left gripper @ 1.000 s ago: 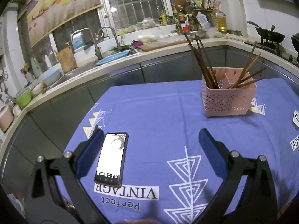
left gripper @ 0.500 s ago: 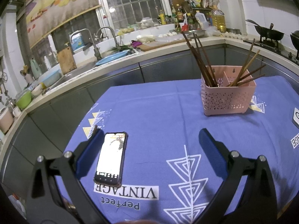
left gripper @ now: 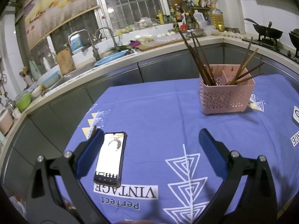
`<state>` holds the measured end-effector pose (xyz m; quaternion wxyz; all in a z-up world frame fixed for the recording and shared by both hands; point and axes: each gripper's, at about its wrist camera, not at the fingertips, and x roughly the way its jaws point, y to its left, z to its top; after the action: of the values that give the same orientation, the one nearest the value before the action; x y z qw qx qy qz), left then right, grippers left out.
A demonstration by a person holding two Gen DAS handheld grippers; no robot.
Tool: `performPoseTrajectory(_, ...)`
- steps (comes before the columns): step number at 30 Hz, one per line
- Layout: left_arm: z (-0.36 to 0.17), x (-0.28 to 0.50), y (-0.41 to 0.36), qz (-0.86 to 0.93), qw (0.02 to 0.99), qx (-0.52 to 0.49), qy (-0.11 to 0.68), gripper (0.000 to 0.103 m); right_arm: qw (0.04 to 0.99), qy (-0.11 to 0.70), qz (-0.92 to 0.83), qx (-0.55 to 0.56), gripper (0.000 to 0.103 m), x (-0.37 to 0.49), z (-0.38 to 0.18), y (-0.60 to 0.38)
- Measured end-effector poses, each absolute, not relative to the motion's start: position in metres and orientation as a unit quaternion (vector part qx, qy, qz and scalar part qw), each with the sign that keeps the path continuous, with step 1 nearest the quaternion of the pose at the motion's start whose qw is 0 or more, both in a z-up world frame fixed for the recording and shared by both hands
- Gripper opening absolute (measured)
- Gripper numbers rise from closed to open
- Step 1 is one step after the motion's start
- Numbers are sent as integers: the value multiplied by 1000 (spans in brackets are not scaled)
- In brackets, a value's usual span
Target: Organize utensils
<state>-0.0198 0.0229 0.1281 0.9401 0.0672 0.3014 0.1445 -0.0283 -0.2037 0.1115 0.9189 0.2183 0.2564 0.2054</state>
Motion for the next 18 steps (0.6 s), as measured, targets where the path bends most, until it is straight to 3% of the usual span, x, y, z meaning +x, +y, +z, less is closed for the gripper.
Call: performPoseTrajectory(18, 124, -24, 26, 137, 939, 67, 307, 97, 919, 256, 207, 219, 73, -27, 111, -205)
